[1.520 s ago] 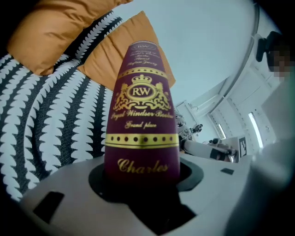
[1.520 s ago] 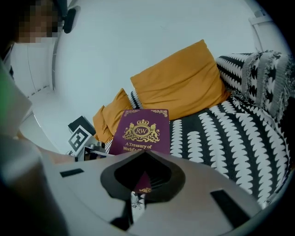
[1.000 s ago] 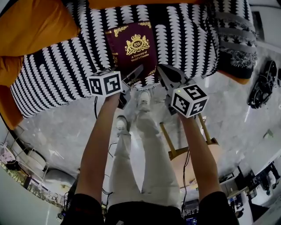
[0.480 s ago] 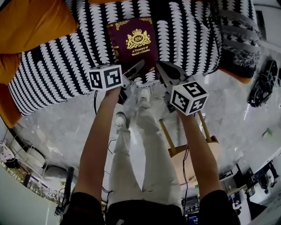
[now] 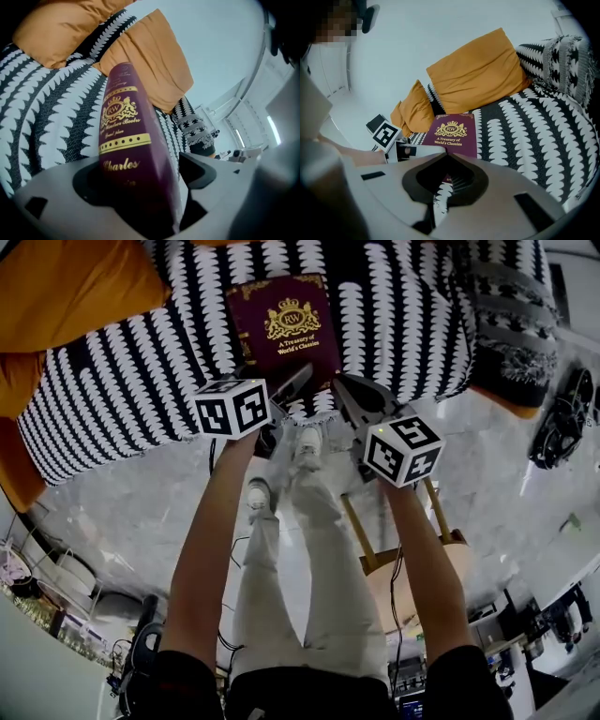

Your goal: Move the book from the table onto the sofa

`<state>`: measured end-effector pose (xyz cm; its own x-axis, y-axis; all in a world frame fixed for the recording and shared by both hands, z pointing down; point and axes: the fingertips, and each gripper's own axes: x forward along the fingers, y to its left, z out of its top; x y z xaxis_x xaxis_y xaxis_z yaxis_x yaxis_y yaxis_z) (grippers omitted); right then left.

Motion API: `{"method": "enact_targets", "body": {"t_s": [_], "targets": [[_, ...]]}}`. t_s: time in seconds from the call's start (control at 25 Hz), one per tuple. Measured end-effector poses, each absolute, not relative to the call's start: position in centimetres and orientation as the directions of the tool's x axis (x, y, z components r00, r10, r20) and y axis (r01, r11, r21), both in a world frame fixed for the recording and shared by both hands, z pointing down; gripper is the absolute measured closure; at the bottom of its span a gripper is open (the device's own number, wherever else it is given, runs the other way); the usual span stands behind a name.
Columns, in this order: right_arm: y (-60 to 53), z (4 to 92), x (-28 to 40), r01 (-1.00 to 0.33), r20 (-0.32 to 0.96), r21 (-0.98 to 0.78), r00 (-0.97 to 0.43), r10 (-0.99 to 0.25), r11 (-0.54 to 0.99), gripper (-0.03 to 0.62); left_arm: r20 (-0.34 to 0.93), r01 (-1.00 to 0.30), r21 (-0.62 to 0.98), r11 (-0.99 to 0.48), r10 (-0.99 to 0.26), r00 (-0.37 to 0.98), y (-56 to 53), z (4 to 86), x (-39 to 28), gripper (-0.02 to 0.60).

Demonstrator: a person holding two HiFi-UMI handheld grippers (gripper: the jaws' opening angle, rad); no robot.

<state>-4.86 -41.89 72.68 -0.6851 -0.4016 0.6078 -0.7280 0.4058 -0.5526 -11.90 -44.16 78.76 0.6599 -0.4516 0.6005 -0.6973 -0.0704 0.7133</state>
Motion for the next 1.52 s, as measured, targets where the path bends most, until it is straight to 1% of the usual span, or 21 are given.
{"method": "enact_targets", "body": {"t_s": [0.08,0.32,0.44,0.64,0.76,1.0,1.16,1.28,1.52], "targets": [[-41.8,72.8,-4.1,-0.729,0.609,-0.553,-0.684,-0.403,0.403,0.577,0.616,-0.723,0.687,-0.07,-0.471,0.631,-44.2,79.0,-11.6,0.144],[-41.7,73.0,-3.0,-0.73,0.613,-0.558,-0.683,-0.396,0.395,0.577,0.675,-0.794,0.606,-0.047,-0.498,0.544,-44.3,79.7,-12.5,0.086],[-41.5,73.5,-3.0,-0.727,0.62,-0.56,-0.685,-0.382,0.396,0.577,0.69,-0.812,0.583,-0.037,-0.505,0.519,-44.1,80.2,-13.2,0.069],[-41.2,74.3,-2.9,-0.723,0.618,-0.561,-0.69,-0.376,0.403,0.577,0.697,-0.825,0.563,-0.048,-0.508,0.506,-43.7,80.9,-13.6,0.067],[-40.9,74.0,-3.0,-0.723,0.621,-0.561,-0.69,-0.372,0.404,0.577,0.688,-0.813,0.581,-0.048,-0.506,0.521,-43.0,80.6,-13.5,0.067],[-40.9,70.5,-3.9,-0.722,0.603,-0.549,-0.691,-0.399,0.42,0.577,0.639,-0.795,0.593,-0.126,-0.527,0.56,-42.9,75.8,-14.6,0.071],[-41.1,68.9,-3.5,-0.734,0.606,-0.545,-0.678,-0.415,0.404,0.577,0.645,-0.784,0.6,-0.16,-0.483,0.593,-42.0,73.9,-14.7,0.072],[-41.5,68.1,-3.1,-0.744,0.604,-0.526,-0.667,-0.435,0.412,0.577,0.639,-0.765,0.605,-0.222,-0.437,0.633,-41.6,73.2,-13.9,0.075],[-39.7,63.7,-3.9,-0.736,0.595,-0.524,-0.676,-0.434,0.428,0.577,0.615,-0.736,0.621,-0.27,-0.414,0.671,-39.9,67.1,-14.0,0.097]]}}
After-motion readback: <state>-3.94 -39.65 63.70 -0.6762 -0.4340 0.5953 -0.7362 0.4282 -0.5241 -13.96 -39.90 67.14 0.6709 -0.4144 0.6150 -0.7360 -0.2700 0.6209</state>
